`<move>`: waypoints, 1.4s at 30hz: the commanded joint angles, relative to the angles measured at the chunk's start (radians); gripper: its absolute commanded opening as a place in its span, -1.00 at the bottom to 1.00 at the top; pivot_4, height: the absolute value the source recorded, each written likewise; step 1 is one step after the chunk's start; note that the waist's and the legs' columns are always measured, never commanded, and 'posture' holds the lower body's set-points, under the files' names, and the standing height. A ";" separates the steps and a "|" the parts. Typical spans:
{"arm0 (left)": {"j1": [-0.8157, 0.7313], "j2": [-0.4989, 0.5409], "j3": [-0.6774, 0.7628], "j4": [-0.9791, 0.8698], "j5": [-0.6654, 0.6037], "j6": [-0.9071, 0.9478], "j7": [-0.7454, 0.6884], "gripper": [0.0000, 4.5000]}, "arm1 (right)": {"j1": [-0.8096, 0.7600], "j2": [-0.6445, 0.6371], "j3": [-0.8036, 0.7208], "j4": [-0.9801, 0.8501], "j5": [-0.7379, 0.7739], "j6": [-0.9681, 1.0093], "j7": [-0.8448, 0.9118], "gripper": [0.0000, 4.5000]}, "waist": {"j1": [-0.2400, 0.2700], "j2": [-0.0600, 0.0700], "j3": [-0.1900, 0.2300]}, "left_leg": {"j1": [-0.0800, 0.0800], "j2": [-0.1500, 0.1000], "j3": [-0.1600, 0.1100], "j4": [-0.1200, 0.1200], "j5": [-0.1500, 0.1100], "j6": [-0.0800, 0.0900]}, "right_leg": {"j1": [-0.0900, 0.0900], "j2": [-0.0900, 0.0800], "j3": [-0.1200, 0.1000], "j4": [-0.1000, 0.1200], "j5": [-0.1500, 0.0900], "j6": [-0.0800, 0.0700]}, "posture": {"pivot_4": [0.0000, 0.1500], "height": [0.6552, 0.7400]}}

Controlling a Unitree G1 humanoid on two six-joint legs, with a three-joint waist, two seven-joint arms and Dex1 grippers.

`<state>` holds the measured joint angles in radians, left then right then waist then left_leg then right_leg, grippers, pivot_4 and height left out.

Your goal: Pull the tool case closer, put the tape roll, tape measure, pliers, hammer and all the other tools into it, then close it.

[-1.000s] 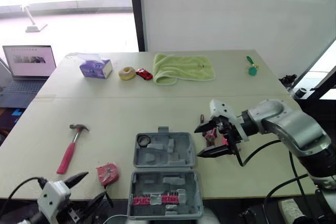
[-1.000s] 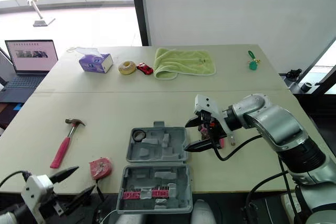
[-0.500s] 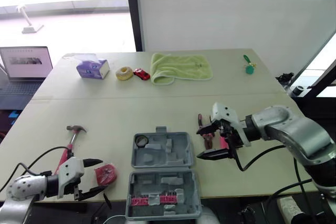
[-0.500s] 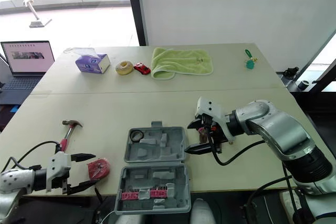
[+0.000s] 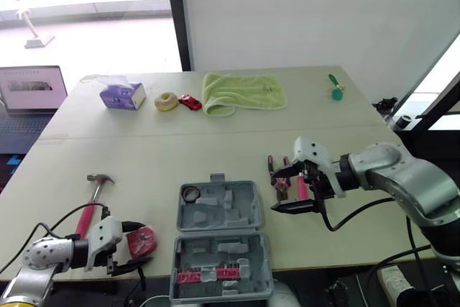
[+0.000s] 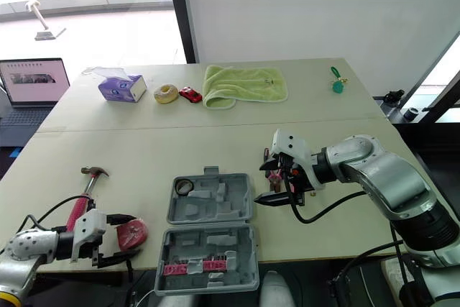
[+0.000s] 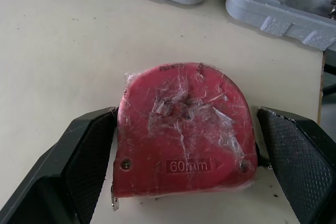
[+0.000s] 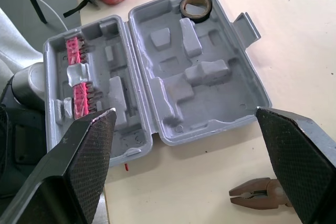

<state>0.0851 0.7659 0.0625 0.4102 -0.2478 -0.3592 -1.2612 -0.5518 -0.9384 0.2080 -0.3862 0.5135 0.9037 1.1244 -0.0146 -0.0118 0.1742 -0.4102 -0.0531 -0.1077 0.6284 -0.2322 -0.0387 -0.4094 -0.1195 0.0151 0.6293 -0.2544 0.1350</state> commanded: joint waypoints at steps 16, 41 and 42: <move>0.028 0.039 0.084 -0.074 -0.062 0.046 0.076 0.33 | -0.062 0.194 -0.067 0.036 0.038 -0.087 -0.081 1.00 | -0.005 0.000 0.000 | 0.001 0.001 -0.001 -0.001 0.000 0.000 | 0.000 0.001 0.000 0.001 0.000 0.000 | 1.00 1.00; -0.340 -0.055 -0.098 -0.628 -0.107 0.431 0.173 0.33 | -0.243 0.730 -0.351 0.433 0.842 0.711 -0.986 1.00 | -0.006 0.002 0.001 | 0.002 -0.001 -0.001 -0.002 0.001 -0.001 | -0.001 0.004 0.002 0.006 0.001 -0.001 | 1.00 1.00; -0.344 -0.057 -0.103 -0.628 -0.103 0.433 0.173 0.33 | -0.240 0.734 -0.344 0.438 0.863 0.711 -1.011 1.00 | -0.007 0.002 0.001 | 0.002 -0.001 0.000 -0.002 0.001 -0.001 | -0.001 0.004 0.002 0.006 0.000 -0.001 | 1.00 1.00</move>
<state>-0.2449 0.7117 -0.0348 -0.1811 -0.3534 0.0793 -1.0866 -0.7845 -0.2139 -0.1382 0.0575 1.3178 1.6074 0.1482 -0.0211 -0.0098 0.1749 -0.4086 -0.0544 -0.1077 0.6267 -0.2308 -0.0395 -0.4105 -0.1155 0.0170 0.6350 -0.2539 0.1344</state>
